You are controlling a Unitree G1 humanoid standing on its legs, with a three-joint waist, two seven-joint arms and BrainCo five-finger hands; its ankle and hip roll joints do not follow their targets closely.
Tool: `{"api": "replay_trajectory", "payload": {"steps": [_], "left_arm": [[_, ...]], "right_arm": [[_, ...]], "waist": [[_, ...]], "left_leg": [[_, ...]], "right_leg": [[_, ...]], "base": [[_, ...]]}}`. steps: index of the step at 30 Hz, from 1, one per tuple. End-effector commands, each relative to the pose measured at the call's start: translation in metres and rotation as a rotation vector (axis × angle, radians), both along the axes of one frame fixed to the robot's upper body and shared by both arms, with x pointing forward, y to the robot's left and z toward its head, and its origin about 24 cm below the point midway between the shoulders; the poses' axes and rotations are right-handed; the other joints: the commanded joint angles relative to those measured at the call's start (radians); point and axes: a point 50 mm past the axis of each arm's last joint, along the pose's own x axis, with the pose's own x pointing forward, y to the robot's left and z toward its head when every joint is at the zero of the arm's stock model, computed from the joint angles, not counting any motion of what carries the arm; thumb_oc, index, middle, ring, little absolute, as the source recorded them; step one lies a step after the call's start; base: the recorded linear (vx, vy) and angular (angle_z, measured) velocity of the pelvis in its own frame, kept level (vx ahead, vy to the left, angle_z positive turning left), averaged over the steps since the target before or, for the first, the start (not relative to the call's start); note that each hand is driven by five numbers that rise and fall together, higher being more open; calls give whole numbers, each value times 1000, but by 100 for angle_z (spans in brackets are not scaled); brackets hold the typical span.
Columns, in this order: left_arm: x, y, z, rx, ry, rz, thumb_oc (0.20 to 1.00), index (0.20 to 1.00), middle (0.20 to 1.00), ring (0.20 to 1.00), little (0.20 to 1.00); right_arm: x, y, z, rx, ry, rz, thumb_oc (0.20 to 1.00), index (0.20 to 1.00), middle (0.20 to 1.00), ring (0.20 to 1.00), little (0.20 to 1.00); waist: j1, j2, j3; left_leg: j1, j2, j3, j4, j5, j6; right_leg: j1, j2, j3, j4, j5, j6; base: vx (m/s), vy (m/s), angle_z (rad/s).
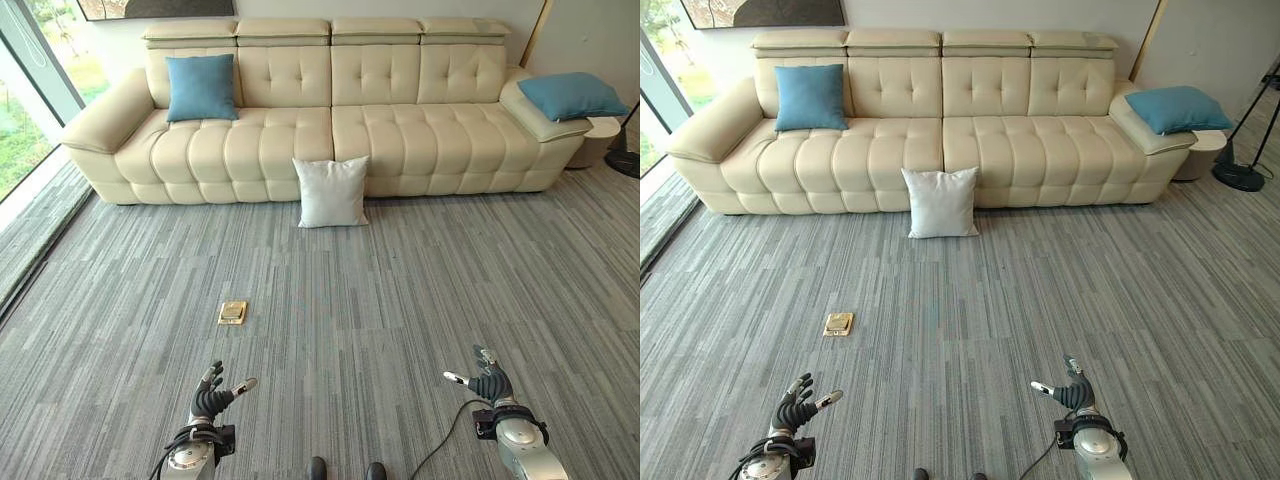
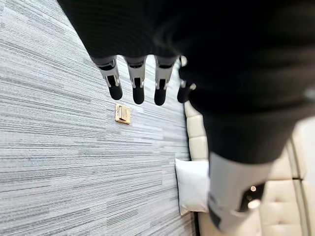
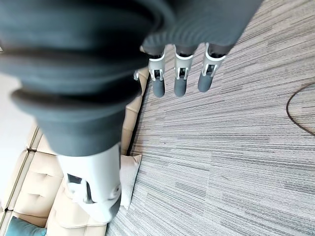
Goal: Pick up all the scattered cushions and arrange them neatly on the sofa.
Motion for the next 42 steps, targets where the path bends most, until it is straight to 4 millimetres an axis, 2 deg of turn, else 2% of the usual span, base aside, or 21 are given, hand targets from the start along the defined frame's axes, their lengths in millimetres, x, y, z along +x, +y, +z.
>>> {"api": "replay_trajectory", "payload": {"steps": [1,6,9,15,16,17,18,20,21,22,25,28,29,31,32,33,36,39,40,42], "left_arm": [[20,3,16,35,-90,-36,1000,1000,1000,1000,1000],[37,-3,23,37,-131,-67,1000,1000,1000,1000,1000],[36,-5,22,45,-124,-89,1000,1000,1000,1000,1000],[30,-2,22,64,-106,-115,1000,1000,1000,1000,1000],[28,0,23,74,-100,-130,1000,1000,1000,1000,1000],[28,0,23,74,-100,-130,1000,1000,1000,1000,1000],[28,2,24,84,-100,-137,1000,1000,1000,1000,1000],[28,4,25,93,-100,-139,1000,1000,1000,1000,1000],[28,5,25,99,-97,-139,1000,1000,1000,1000,1000],[30,7,27,107,-100,-136,1000,1000,1000,1000,1000],[34,6,27,106,-109,-127,1000,1000,1000,1000,1000],[39,2,30,103,-127,-141,1000,1000,1000,1000,1000],[43,-3,31,94,-140,-149,1000,1000,1000,1000,1000],[48,-6,35,95,-159,-155,1000,1000,1000,1000,1000],[48,-6,35,95,-159,-155,1000,1000,1000,1000,1000],[53,-9,37,88,-179,-154,1000,1000,1000,1000,1000],[59,-15,40,73,-202,-165,1000,1000,1000,1000,1000],[60,-21,39,48,-208,-161,1000,1000,1000,1000,1000],[59,-22,38,32,-207,-154,1000,1000,1000,1000,1000],[58,-23,36,5,-204,-139,1000,1000,1000,1000,1000]], "right_arm": [[14,3,14,37,-96,-3,1000,1000,1000,1000,1000],[17,-1,17,34,-119,-33,1000,1000,1000,1000,1000],[15,-4,19,26,-124,-33,1000,1000,1000,1000,1000],[17,-3,19,31,-121,-21,1000,1000,1000,1000,1000],[18,-3,20,21,-115,-7,1000,1000,1000,1000,1000],[18,-3,20,21,-115,-7,1000,1000,1000,1000,1000],[19,-3,19,19,-105,0,1000,1000,1000,1000,1000],[19,-2,19,17,-104,1,1000,1000,1000,1000,1000],[20,-1,19,19,-103,4,1000,1000,1000,1000,1000],[20,1,18,24,-101,5,1000,1000,1000,1000,1000],[21,4,19,24,-103,19,1000,1000,1000,1000,1000],[26,4,21,16,-114,25,1000,1000,1000,1000,1000],[28,3,23,9,-118,20,1000,1000,1000,1000,1000],[29,3,24,2,-127,17,1000,1000,1000,1000,1000],[29,3,24,2,-128,17,1000,1000,1000,1000,1000],[29,4,25,-4,-131,20,1000,1000,1000,1000,1000],[25,3,22,-1,-121,6,1000,1000,1000,1000,1000],[18,-3,18,-5,-101,-14,1000,1000,1000,1000,1000],[18,-5,18,-1,-103,-23,1000,1000,1000,1000,1000],[16,-8,18,6,-102,-29,1000,1000,1000,1000,1000]], "waist": [[18,-18,18],[16,-16,40],[13,-12,31],[18,-25,37],[19,-28,43],[19,-28,43],[22,-25,55],[23,-24,67],[23,-23,82],[20,-20,97],[11,-18,120],[3,-15,133],[-12,-20,142],[-25,-32,149],[-27,-28,150],[-38,-37,151],[-54,-45,138],[-72,-27,114],[-76,-17,111],[-84,-5,106]], "left_leg": [[29,40,-20,-1,-89,-55],[-24,33,-1,-1,-58,-76],[-24,34,7,-1,-67,-72],[-2,29,9,-1,-88,-49],[1,21,9,-1,-96,-34],[1,21,9,-1,-96,-34],[2,13,8,0,-97,-20],[7,8,10,4,-102,-12],[12,2,12,8,-108,-2],[27,1,14,8,-111,7],[67,3,11,0,-125,10],[85,1,9,-1,-144,6],[105,-7,-5,-1,-162,5],[132,-18,-16,-1,-190,1],[133,-15,-18,-1,-192,0],[157,-15,-23,-1,-216,-9],[181,-12,-35,-1,-252,-20],[190,30,-28,30,-287,-42],[187,44,-24,57,-288,-50],[150,55,-14,184,-250,-75]], "right_leg": [[13,-77,15,2,-94,96],[-8,-89,-36,2,-90,99],[-8,-85,-45,4,-92,101],[-1,-91,-25,12,-99,108],[-22,-100,-10,57,-106,116],[-22,-100,-10,57,-106,116],[-73,-110,7,155,-125,118],[-100,-113,13,213,-130,124],[-133,-121,14,292,-131,131],[-188,-125,16,408,-104,132],[-274,-110,8,500,-80,119],[-317,-93,-15,438,-80,109],[-347,-73,-23,362,-60,111],[-375,-69,-52,252,-21,123],[-370,-66,-56,246,-19,123],[-387,-71,-98,189,-1,135],[-361,-73,-106,157,7,121],[-362,-66,-116,206,-20,93],[-355,-58,-120,216,-34,85],[-325,-40,-119,217,-57,65]], "base": [[-1,-16,6],[-52,3,18],[24,28,34],[21,76,-3],[6,130,-8],[-25,186,-9],[-25,158,-9],[-18,149,-9],[-3,140,-18],[31,180,-21],[124,96,-16],[167,12,13],[230,-25,-6],[267,-49,8],[336,-99,18],[342,-99,30],[368,-139,49],[360,-158,53],[326,-154,47],[310,-138,29]]}}
